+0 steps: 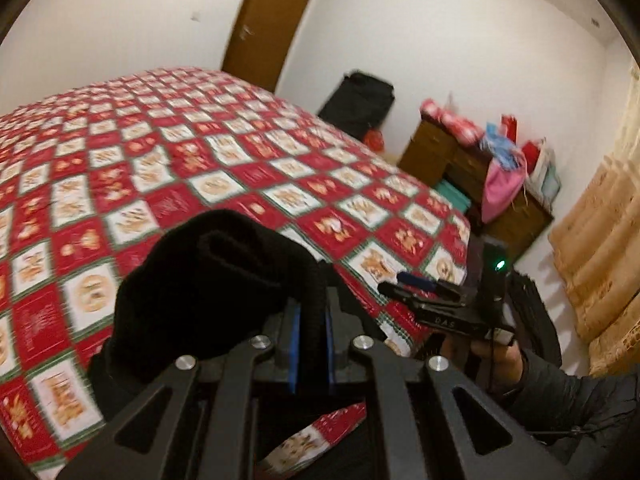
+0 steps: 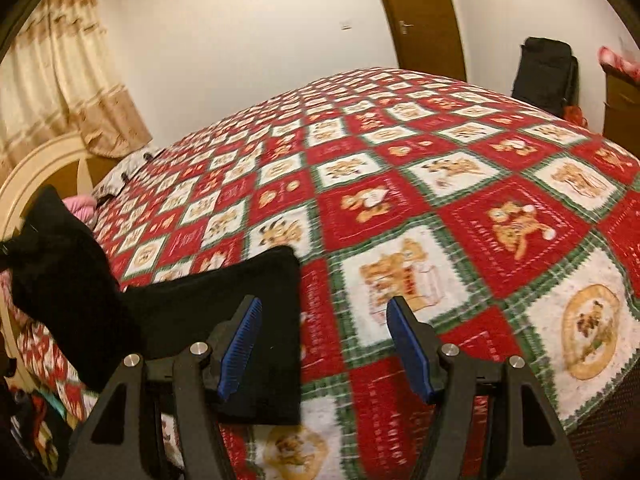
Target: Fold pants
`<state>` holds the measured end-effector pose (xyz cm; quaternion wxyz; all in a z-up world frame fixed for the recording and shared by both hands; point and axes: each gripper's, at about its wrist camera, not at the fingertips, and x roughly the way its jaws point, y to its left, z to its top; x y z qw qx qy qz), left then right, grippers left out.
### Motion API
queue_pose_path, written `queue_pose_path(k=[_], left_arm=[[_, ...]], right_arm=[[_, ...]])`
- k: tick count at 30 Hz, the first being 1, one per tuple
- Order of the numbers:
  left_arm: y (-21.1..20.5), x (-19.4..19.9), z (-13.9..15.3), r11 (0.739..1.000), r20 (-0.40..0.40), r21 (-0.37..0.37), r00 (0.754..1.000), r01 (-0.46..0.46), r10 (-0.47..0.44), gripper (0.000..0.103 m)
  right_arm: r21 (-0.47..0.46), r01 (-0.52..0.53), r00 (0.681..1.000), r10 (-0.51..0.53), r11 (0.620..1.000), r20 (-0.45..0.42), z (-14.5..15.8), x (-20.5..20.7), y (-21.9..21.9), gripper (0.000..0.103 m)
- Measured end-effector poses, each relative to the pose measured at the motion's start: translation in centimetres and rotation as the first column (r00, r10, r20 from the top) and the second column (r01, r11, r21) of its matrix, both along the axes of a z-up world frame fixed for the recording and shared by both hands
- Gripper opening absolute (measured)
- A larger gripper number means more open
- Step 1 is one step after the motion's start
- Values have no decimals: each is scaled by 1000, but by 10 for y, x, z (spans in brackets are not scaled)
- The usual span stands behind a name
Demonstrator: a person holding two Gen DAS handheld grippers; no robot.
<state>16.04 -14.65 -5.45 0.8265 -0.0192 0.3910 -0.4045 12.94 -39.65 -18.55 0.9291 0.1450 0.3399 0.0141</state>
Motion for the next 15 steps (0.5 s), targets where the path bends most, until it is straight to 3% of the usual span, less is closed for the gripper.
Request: queue_pose_path(k=[6,11,15], left_arm=[[-59,13,-35,992,-53,111,997,63,-58,10],[-101,5,-54,967,-47,224,993,120,-112,13],[-91,-5,-26,983,-5,115,990,142,-142,15]], right_arm=[[22,45,999,-45,999,19,-1,-2,-14,66],[21,55,998,-55,998,11,-9,1,-19,66],[20,75,997,-76,997,19,-12,1,-23,66]])
